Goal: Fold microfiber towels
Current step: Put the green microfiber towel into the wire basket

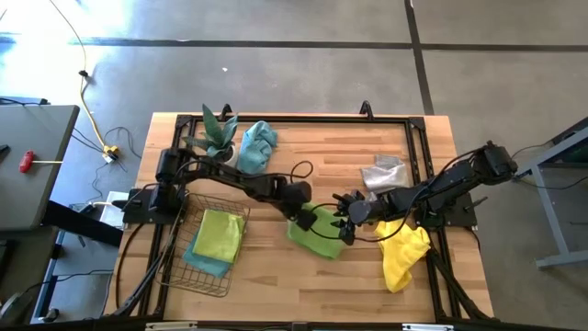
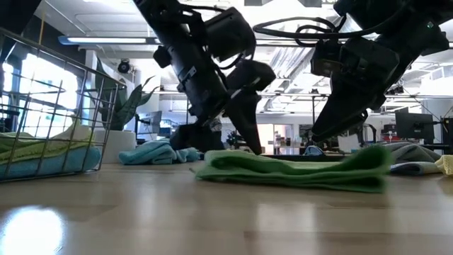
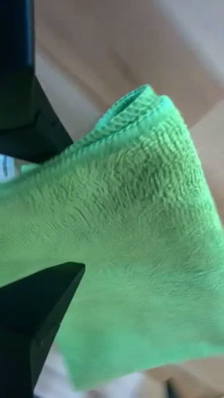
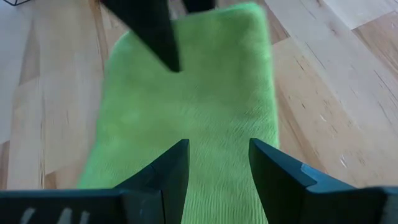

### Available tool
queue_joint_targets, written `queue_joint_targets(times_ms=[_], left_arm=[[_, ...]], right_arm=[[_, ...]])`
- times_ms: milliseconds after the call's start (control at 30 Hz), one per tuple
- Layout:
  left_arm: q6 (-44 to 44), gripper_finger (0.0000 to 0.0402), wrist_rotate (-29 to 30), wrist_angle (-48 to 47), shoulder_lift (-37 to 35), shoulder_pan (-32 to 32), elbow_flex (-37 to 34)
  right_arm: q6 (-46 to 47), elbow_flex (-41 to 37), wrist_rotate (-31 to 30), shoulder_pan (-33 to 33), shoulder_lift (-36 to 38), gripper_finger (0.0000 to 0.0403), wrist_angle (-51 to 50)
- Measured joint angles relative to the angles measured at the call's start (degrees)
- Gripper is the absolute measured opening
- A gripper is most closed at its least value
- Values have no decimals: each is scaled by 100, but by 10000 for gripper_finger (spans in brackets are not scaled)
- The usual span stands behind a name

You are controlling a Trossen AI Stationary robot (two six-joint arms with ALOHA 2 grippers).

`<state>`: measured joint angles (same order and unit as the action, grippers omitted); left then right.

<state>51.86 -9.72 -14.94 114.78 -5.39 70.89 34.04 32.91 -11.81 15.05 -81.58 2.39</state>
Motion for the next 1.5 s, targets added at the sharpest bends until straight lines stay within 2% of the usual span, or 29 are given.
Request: queue_joint_targets(times_ms=[567, 733, 867, 967, 1233, 1500], left_arm=[[-283, 13, 93, 169, 339, 48, 13], [-565, 7, -305, 33, 186, -42, 5], [-1086, 4, -710, -732, -123, 13, 90], [-1715, 2, -726, -1617, -347, 119, 294], [-3158, 1, 144, -4152, -850, 729, 1222], [-3901, 1, 1609, -5360, -1303, 1707, 2161]], right_arm=[[0, 2, -2, 0, 0, 158, 0], [2, 2, 0, 0, 0, 158, 0], [2, 2, 0, 0, 0, 158, -2], [2, 2, 0, 0, 0, 158, -4], [2, 2, 0, 0, 0, 158, 0], [1, 2, 0, 0, 0, 158, 0]])
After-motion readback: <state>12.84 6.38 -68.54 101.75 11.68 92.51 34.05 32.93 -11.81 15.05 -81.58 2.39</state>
